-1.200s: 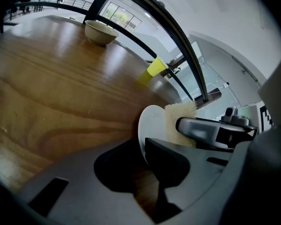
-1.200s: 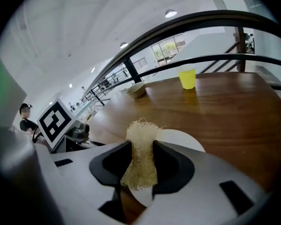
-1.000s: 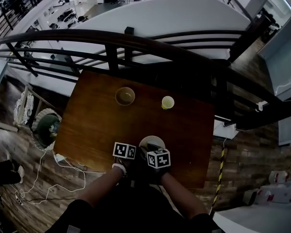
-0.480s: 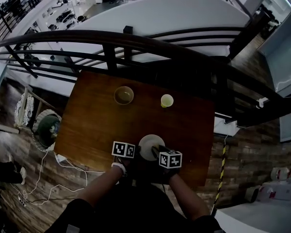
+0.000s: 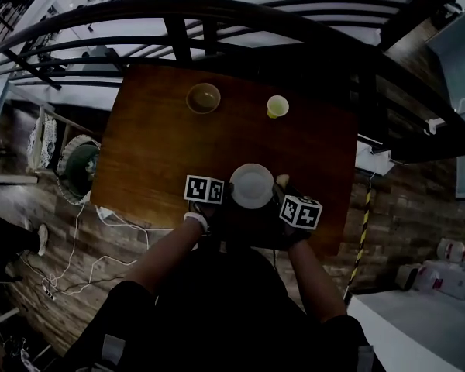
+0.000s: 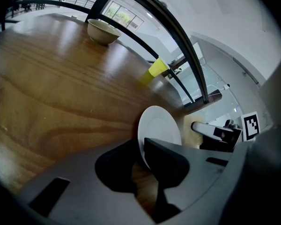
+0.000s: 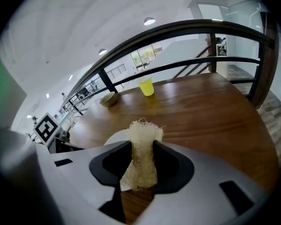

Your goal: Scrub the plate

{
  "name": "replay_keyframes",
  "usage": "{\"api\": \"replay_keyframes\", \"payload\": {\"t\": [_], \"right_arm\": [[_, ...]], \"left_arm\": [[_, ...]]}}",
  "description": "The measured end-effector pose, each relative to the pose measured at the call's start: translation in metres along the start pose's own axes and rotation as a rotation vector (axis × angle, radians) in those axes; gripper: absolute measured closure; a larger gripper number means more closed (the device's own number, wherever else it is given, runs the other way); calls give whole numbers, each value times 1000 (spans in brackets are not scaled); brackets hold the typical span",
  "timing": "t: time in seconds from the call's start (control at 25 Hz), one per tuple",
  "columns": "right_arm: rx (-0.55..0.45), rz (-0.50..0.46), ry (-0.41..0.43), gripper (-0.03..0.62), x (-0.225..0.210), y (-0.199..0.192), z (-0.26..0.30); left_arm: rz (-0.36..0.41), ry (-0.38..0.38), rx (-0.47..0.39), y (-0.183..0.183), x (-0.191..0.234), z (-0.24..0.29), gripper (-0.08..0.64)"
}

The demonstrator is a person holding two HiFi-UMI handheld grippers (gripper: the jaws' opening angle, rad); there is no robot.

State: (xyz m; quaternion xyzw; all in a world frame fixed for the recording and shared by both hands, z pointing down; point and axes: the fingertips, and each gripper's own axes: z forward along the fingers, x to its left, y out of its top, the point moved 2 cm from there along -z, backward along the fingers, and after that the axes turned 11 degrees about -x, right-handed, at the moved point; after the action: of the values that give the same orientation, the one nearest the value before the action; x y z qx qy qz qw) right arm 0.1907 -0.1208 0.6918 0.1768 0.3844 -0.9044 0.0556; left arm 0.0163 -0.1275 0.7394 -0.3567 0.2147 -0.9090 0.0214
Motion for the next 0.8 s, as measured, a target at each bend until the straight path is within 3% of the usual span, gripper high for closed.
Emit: {"api": "replay_keyframes", "payload": {"t": [0.2, 0.4, 0.56, 0.8], "right_arm": [[1, 18, 134, 443, 53, 2, 13], [125, -75, 276, 443, 109, -29, 35], [189, -88, 267, 443, 109, -49, 39], [172, -50, 219, 443, 68, -48, 29]], "left_arm": [[1, 3, 1, -3, 1, 1, 495], [5, 5, 5, -4, -2, 1, 495], [10, 7, 9, -6, -3, -1, 495], [9, 4, 8, -7, -4, -1, 494]]}}
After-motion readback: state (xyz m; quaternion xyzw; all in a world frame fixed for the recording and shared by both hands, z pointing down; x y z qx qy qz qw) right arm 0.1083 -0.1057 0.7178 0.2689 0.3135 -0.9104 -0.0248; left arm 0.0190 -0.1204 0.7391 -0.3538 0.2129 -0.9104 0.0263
